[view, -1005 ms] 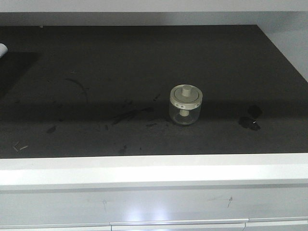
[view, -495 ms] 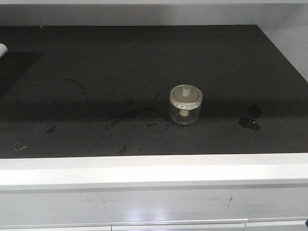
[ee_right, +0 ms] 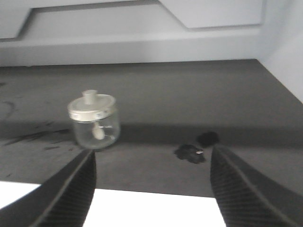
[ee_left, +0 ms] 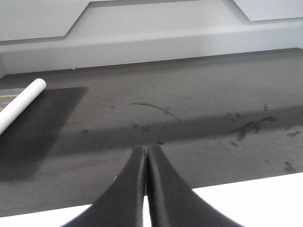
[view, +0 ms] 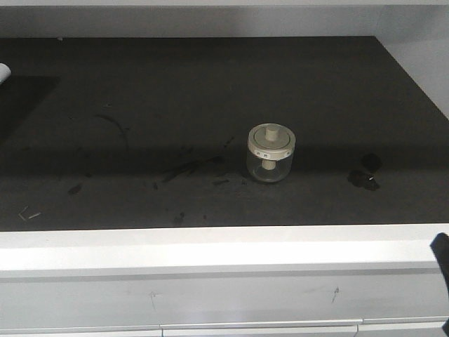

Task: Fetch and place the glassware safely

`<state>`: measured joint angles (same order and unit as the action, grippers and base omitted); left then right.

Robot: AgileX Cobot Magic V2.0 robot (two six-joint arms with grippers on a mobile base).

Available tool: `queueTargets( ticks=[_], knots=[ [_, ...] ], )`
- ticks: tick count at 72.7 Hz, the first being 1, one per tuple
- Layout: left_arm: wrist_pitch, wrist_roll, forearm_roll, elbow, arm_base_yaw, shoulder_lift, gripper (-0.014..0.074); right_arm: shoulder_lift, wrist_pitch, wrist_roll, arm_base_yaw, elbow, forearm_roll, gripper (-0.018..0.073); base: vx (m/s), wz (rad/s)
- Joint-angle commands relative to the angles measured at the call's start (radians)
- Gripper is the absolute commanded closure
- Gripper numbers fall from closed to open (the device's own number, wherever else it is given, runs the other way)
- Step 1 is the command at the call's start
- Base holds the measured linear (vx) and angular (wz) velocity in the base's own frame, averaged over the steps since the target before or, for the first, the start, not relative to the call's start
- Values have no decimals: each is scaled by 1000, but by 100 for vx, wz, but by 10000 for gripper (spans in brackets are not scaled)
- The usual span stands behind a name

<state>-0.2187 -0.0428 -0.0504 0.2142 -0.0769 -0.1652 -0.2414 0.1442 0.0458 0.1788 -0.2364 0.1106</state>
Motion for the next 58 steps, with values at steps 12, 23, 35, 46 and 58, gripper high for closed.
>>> queueTargets(
  ticks=[12, 23, 35, 46, 58],
  knots=[
    [71, 4, -4, 26, -8, -10, 603, -235, -177, 78, 144, -142, -15, 61, 0, 0],
    [71, 4, -4, 26, -8, -10, 603, -472, -384, 104, 218, -221, -18, 61, 0, 0],
    [71, 4, -4, 26, -8, -10, 603, -777, -569, 104, 283, -343, -74, 61, 0, 0],
    [71, 4, -4, 26, -8, -10, 603, -1024, -605, 26, 291, -510, -76, 61, 0, 0],
    [71, 4, -4, 26, -8, -10, 603, -1215, -642, -52, 291, -649, -67, 61, 0, -1]
  ],
)
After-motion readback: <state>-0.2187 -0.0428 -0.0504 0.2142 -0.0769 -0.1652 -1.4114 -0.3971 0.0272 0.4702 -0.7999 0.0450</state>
